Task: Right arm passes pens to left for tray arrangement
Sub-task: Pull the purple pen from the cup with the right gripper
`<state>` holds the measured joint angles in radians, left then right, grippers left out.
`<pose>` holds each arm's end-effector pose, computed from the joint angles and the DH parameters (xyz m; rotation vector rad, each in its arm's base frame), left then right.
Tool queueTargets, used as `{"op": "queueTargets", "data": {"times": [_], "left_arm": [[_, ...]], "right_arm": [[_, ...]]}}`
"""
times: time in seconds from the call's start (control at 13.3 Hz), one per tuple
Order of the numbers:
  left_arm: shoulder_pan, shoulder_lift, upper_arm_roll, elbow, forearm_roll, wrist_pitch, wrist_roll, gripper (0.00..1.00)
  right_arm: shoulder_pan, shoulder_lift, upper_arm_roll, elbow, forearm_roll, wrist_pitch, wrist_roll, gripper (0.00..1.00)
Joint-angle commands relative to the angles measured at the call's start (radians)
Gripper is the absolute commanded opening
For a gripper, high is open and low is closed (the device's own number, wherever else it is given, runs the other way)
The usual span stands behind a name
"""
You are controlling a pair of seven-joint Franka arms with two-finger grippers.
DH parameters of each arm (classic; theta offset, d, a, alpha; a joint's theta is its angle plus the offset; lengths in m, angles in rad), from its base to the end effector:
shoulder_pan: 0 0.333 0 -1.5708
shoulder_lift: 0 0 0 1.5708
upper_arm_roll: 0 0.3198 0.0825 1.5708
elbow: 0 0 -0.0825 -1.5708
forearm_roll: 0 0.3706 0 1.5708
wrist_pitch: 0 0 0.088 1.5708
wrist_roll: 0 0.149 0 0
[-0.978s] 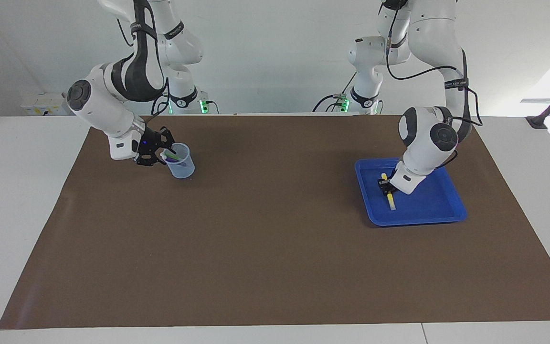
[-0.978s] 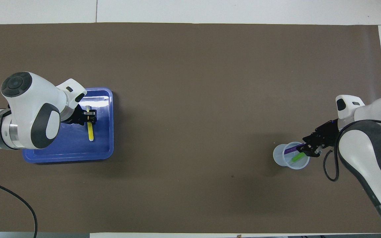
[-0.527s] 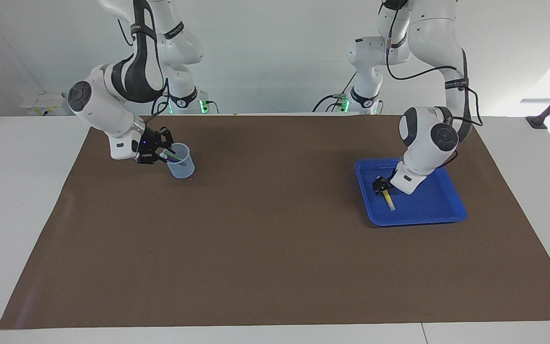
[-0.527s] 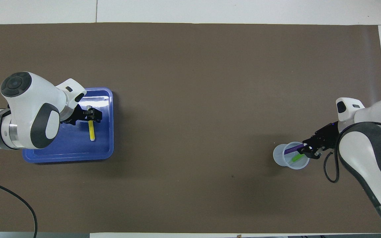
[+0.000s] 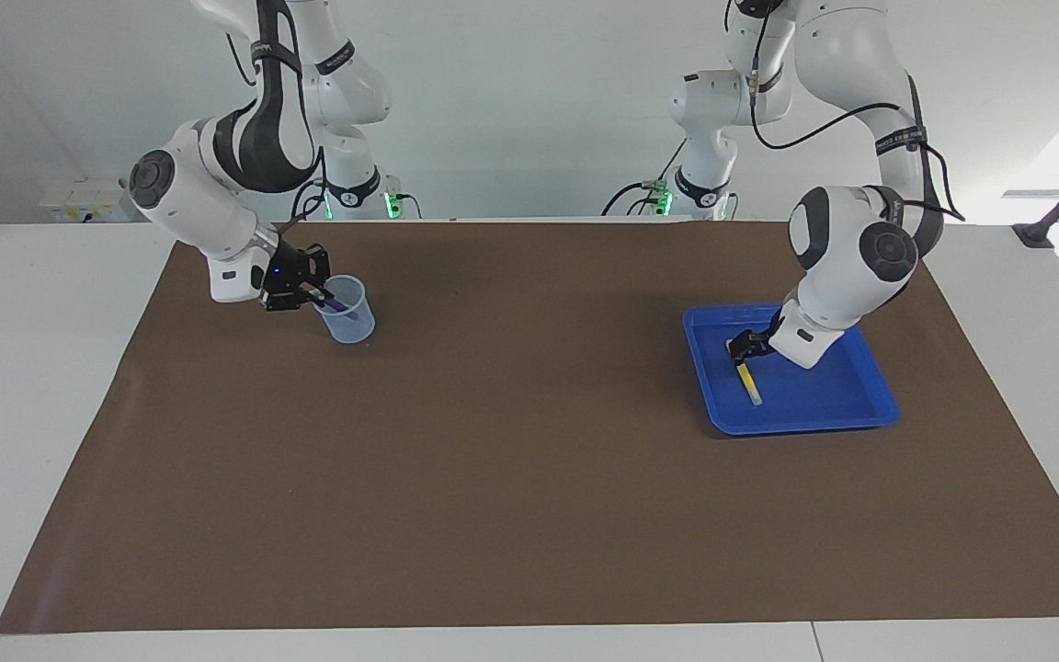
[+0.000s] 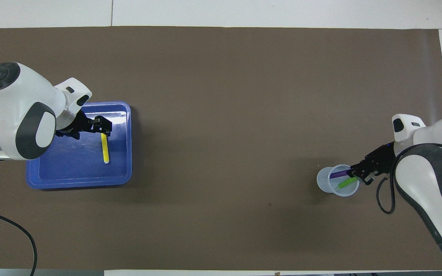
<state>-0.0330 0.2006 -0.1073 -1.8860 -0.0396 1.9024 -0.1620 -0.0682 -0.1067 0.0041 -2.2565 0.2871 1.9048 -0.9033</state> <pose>0.5609 -0.0820 0.3571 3.0977 0.0592 -0.2949 0.4561 0.0025 0.3640 -2.6224 -0.9735 0.1348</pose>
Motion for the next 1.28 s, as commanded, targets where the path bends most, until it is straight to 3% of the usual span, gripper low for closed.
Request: {"op": "queueTargets", "data": {"times": [0.0,0.23,0.53,0.68,1.2], "left_arm": [[-0.01,-0.019,0.0,0.088,-0.034,-0.127,-0.091,1.0],[-0.011,-0.042,-0.002,0.198,-0.141,-0.276,-0.258,1.0],[-0.011,-0.148,-0.003,0.202,-0.319,-0.292,-0.574,1.0],[-0.013,-0.179,-0.006,0.199,-0.393,-0.293,-0.747,1.0],[-0.019,-0.213,-0.04,0.189,-0.58,-0.226,-1.278,1.0]], "right_arm": [[-0.004,0.01,0.01,0.067,-0.008,-0.055,0.038,0.0],[-0.002,0.007,0.013,0.199,0.004,-0.212,0.194,0.0],[0.027,0.005,0.016,0.395,0.065,-0.392,0.525,0.0],[0.077,-0.001,0.014,0.405,0.162,-0.363,0.726,0.0],[0.359,0.005,0.016,0.38,0.317,0.043,1.369,0.0]]}}
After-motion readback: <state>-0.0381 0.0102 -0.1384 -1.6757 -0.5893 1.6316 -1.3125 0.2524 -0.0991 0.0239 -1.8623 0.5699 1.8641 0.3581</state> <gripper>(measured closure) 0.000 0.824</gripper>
